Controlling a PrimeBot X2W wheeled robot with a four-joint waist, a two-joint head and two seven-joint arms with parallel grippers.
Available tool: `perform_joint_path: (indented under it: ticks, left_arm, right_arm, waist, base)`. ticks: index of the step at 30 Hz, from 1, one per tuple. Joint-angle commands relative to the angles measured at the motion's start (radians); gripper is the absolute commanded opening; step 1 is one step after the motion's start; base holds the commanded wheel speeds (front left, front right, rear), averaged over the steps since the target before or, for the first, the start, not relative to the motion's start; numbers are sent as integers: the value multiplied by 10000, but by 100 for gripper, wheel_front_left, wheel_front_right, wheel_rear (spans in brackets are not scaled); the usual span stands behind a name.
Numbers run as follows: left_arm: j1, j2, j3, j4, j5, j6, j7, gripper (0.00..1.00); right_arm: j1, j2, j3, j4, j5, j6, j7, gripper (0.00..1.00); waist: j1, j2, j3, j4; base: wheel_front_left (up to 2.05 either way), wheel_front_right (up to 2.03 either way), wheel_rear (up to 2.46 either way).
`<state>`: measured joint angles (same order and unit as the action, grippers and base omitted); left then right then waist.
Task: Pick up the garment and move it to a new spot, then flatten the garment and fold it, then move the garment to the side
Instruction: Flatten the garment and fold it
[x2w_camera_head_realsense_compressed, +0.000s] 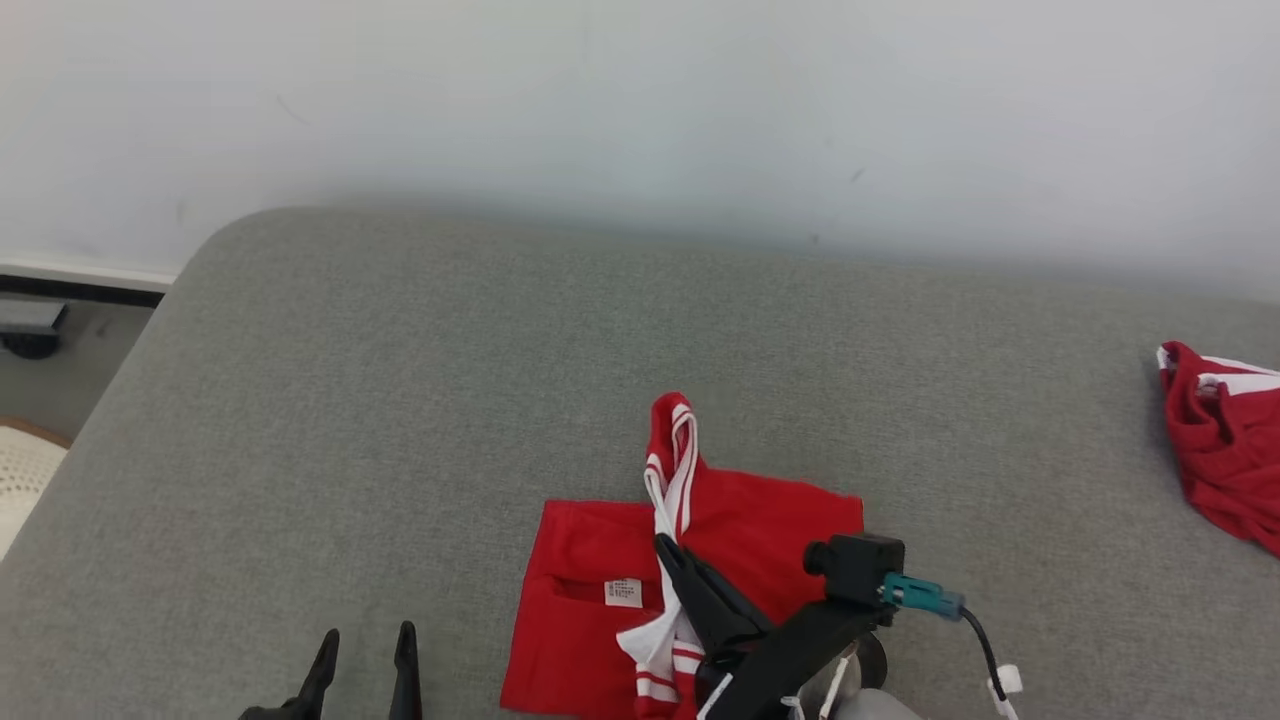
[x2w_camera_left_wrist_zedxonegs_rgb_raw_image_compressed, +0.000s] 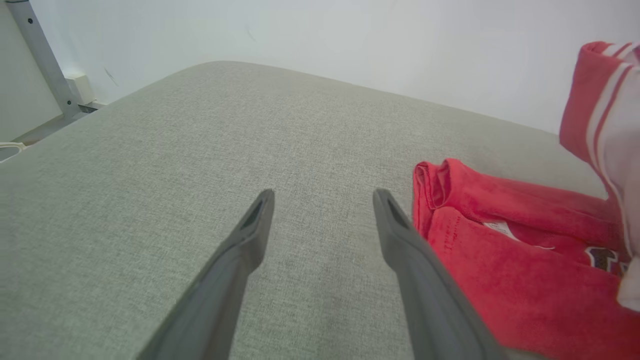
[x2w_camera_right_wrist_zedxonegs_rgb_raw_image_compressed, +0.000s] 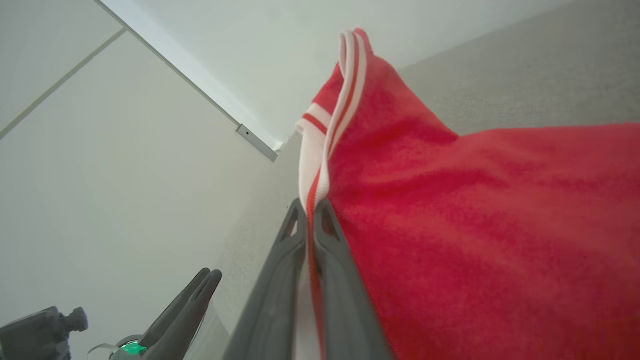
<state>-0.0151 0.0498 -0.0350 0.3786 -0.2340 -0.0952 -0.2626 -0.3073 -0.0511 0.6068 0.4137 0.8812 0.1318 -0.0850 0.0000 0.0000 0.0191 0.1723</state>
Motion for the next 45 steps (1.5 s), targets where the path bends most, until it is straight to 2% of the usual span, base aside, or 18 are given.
perform_joint_path:
  ticks: [1, 7, 11, 19, 22, 23, 24, 28, 31, 37, 41, 45]
  left_arm:
    - [-122, 12, -29, 54, -39, 17, -27, 100]
    - [-446, 10, -302, 305, -58, -67, -27, 100]
    - [-549, 7, -373, 432, -69, -78, -27, 100]
    - [-737, 7, -433, 548, -151, -94, -27, 100]
    - [-747, 7, -477, 581, -189, -85, -27, 100]
    - [-757, 7, -487, 587, -204, -73, -27, 100]
    - [-739, 7, -476, 581, -225, -43, -27, 100]
    - [-665, 5, -444, 545, -244, -18, -27, 100]
    - [-628, 8, -383, 477, -243, 13, -27, 100]
    - [-444, 7, -226, 317, -146, 56, -28, 100]
    - [-279, 7, -19, 129, 35, 47, -27, 100]
    - [-33, 8, 294, -57, 212, 11, -27, 100]
  right_arm:
    - [-223, 12, 194, 238, 150, -14, -182, 0]
    - [-1300, 6, 1798, 2063, 1360, -13, -1009, 0]
    - [-1827, 8, 2637, 2860, 2213, -14, -1441, 0]
    - [-2618, 14, 3717, 3620, 3624, -14, -1791, 0]
    - [-2738, 8, 3813, 3675, 3929, -14, -1801, 0]
    - [-2781, 10, 3821, 3665, 3992, -14, -1800, 25]
    - [-2836, 12, 3628, 3478, 4066, -14, -1804, 100]
    - [-2848, 1, 3084, 3309, 3617, -14, -1804, 100]
    - [-2863, 1, 2276, 3217, 2305, -14, -1805, 100]
    - [-2105, -8, -874, 2452, -600, -14, -1805, 100]
    - [-1278, -208, -2918, 1201, -2337, -14, -1807, 100]
    - [-214, -363, -4228, -261, -4000, -14, -1804, 100]
  waist:
    - [0, 0, 195, 322]
    - [0, 0, 370, 775]
    - [0, 0, 427, 928]
    - [0, 0, 547, 988]
    - [0, 0, 552, 973]
    - [0, 0, 543, 964]
    - [0, 0, 536, 907]
    - [0, 0, 507, 787]
    - [0, 0, 500, 624]
    - [0, 0, 453, 225]
    - [0, 0, 414, -84]
    - [0, 0, 353, -426]
  base:
    - [0, 0, 0]
    - [0, 0, 0]
    - [0, 0, 0]
    - [0, 0, 0]
    - [0, 0, 0]
    - [0, 0, 0]
    - [0, 0, 0]
    - [0, 0, 0]
    - [0, 0, 0]
    - [0, 0, 0]
    - [0, 0, 0]
    - [0, 0, 0]
